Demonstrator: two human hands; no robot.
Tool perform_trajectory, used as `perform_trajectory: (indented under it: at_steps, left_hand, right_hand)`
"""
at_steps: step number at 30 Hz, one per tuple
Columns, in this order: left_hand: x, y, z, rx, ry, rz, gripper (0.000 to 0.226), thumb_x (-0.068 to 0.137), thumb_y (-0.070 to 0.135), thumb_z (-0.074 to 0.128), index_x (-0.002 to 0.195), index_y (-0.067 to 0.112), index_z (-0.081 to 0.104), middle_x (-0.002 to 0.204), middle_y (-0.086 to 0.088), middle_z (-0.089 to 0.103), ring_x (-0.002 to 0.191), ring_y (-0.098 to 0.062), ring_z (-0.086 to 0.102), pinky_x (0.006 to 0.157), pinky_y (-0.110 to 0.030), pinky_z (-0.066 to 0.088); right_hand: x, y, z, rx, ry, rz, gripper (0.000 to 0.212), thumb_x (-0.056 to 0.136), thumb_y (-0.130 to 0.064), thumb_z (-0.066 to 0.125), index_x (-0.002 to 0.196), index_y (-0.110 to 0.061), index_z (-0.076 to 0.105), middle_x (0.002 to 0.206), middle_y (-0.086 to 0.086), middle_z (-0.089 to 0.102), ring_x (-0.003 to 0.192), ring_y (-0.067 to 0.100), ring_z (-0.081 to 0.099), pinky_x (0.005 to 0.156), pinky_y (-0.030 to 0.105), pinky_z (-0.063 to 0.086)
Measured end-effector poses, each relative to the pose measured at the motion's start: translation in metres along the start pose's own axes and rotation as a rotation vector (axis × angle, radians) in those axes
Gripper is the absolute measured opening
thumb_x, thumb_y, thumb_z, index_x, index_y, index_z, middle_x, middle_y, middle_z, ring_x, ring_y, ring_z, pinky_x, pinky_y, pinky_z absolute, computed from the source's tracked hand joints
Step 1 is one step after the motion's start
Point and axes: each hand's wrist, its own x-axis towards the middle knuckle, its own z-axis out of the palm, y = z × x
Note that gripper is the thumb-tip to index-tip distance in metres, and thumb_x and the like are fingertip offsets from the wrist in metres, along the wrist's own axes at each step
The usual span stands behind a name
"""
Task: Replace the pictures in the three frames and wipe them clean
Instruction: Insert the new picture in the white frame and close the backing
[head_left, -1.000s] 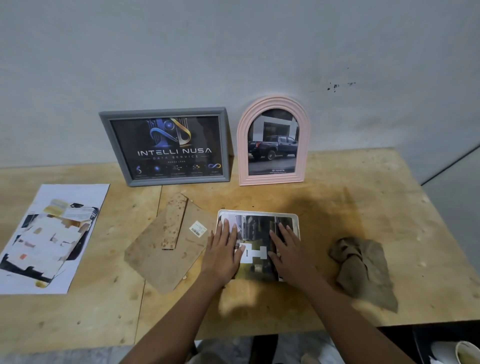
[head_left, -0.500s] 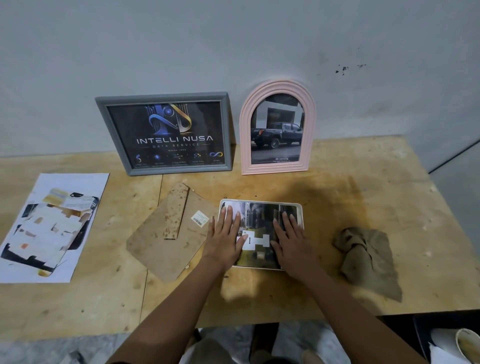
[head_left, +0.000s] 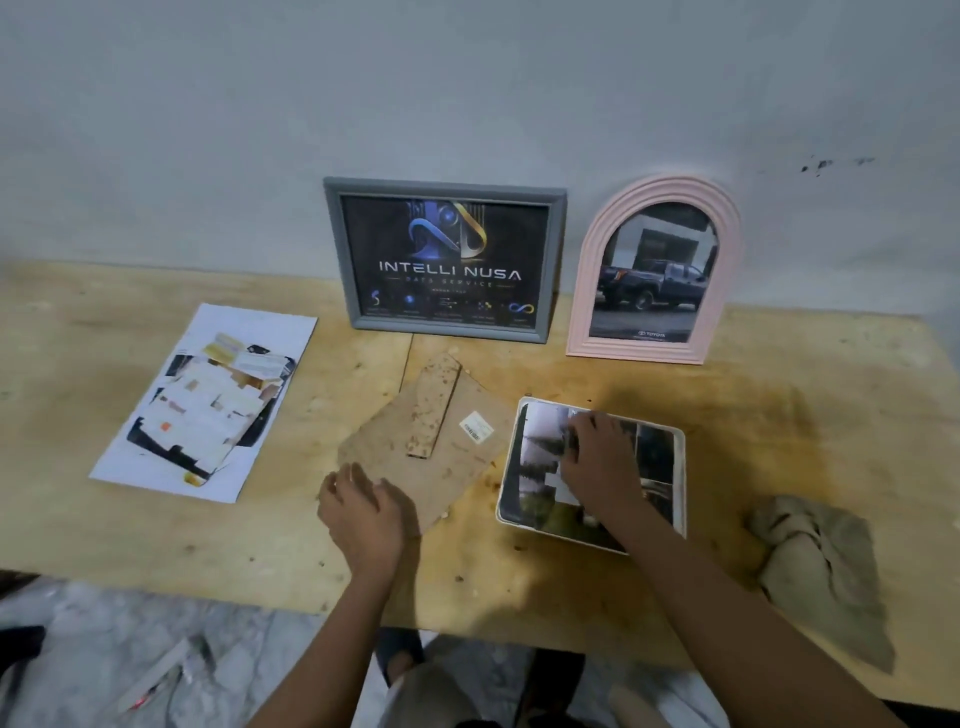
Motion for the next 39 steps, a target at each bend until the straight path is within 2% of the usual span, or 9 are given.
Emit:
perform_trajectory:
  at_steps: [4, 7, 10, 19, 21, 24, 29, 35, 39]
  left_hand:
    - [0.003, -0.022, -0.011, 0.063, -0.100, 0.075, 0.050, 0.093, 0.019, 0.047, 0.138, -0.001, 0.036, 0.139, -0.022, 0.042, 0.130, -0.036, 0.035, 0.110, -0.048, 0.029]
    - [0.000, -0.026, -0.011, 0.217, -0.200, 0.225, 0.057, 0.097, 0.025, 0.034, 0.148, 0.006, 0.019, 0.154, -0.013, 0.021, 0.143, -0.028, 0.013, 0.118, -0.040, 0.008]
    - [0.003, -0.026, -0.011, 0.184, -0.273, 0.228, 0.058, 0.099, 0.025, 0.032, 0.150, 0.012, 0.009, 0.158, -0.006, 0.009, 0.146, -0.020, 0.002, 0.118, -0.037, 0.000]
    - [0.016, -0.001, -0.023, -0.704, -0.152, -0.267, 0.054, 0.095, 0.006, 0.047, 0.145, 0.014, 0.028, 0.149, 0.002, 0.033, 0.137, -0.013, 0.031, 0.112, -0.029, 0.027]
    - [0.028, -0.002, -0.024, -0.735, -0.106, -0.347, 0.043, 0.094, 0.006, 0.048, 0.136, 0.019, 0.042, 0.134, 0.005, 0.046, 0.126, -0.010, 0.042, 0.107, -0.027, 0.034]
    - [0.046, -0.004, -0.029, -0.742, -0.070, -0.402, 0.031, 0.093, 0.002, 0.046, 0.090, 0.033, 0.051, 0.090, 0.013, 0.049, 0.084, -0.004, 0.049, 0.076, -0.010, 0.039]
    - [0.070, -0.004, -0.037, -0.729, -0.061, -0.418, 0.044, 0.095, 0.007, 0.048, 0.138, 0.007, 0.042, 0.142, -0.005, 0.044, 0.131, -0.017, 0.042, 0.109, -0.026, 0.031]
    - [0.097, 0.004, -0.063, -0.696, -0.008, -0.240, 0.037, 0.096, 0.004, 0.044, 0.132, 0.008, 0.052, 0.131, 0.000, 0.054, 0.117, -0.006, 0.047, 0.087, -0.005, 0.032]
    - [0.108, 0.016, -0.079, -0.721, 0.000, -0.195, 0.038, 0.092, 0.001, 0.043, 0.120, 0.019, 0.062, 0.125, 0.006, 0.057, 0.117, -0.008, 0.049, 0.093, -0.017, 0.036]
  right_hand:
    - [0.026, -0.052, 0.020, -0.024, -0.088, -0.171, 0.041, 0.087, -0.023, 0.056, 0.127, -0.015, 0.049, 0.130, 0.002, 0.052, 0.118, 0.020, 0.047, 0.100, 0.031, 0.037]
    - [0.040, -0.071, 0.035, -0.165, -0.173, -0.206, 0.057, 0.083, -0.027, 0.058, 0.135, -0.014, 0.038, 0.133, 0.007, 0.047, 0.118, 0.022, 0.044, 0.095, 0.031, 0.037]
    - [0.044, -0.081, 0.049, -0.201, -0.258, -0.131, 0.064, 0.084, -0.028, 0.057, 0.140, -0.013, 0.029, 0.139, 0.012, 0.038, 0.128, 0.027, 0.034, 0.109, 0.039, 0.026]
    - [0.040, -0.108, 0.061, -0.100, -0.208, 0.023, 0.057, 0.084, -0.039, 0.057, 0.130, -0.014, 0.034, 0.130, 0.013, 0.041, 0.119, 0.030, 0.036, 0.098, 0.039, 0.031]
    - [0.043, -0.115, 0.062, -0.118, -0.217, 0.061, 0.059, 0.081, -0.039, 0.059, 0.128, -0.014, 0.035, 0.128, 0.013, 0.040, 0.120, 0.030, 0.036, 0.098, 0.040, 0.029]
    - [0.048, -0.120, 0.063, -0.146, -0.222, 0.130, 0.061, 0.080, -0.041, 0.060, 0.127, -0.010, 0.037, 0.129, 0.015, 0.041, 0.121, 0.032, 0.036, 0.097, 0.041, 0.030]
    - [0.055, -0.124, 0.069, -0.089, -0.246, 0.223, 0.064, 0.080, -0.048, 0.060, 0.127, -0.010, 0.039, 0.131, 0.015, 0.043, 0.123, 0.033, 0.037, 0.099, 0.043, 0.029]
    - [0.060, -0.131, 0.071, 0.137, -0.288, 0.313, 0.051, 0.080, -0.049, 0.058, 0.116, -0.015, 0.052, 0.123, 0.008, 0.049, 0.118, 0.029, 0.040, 0.097, 0.042, 0.027]
    - [0.061, -0.145, 0.062, 0.515, -0.129, 0.326, 0.039, 0.078, -0.044, 0.064, 0.101, -0.018, 0.046, 0.110, 0.007, 0.054, 0.105, 0.027, 0.052, 0.091, 0.045, 0.045]
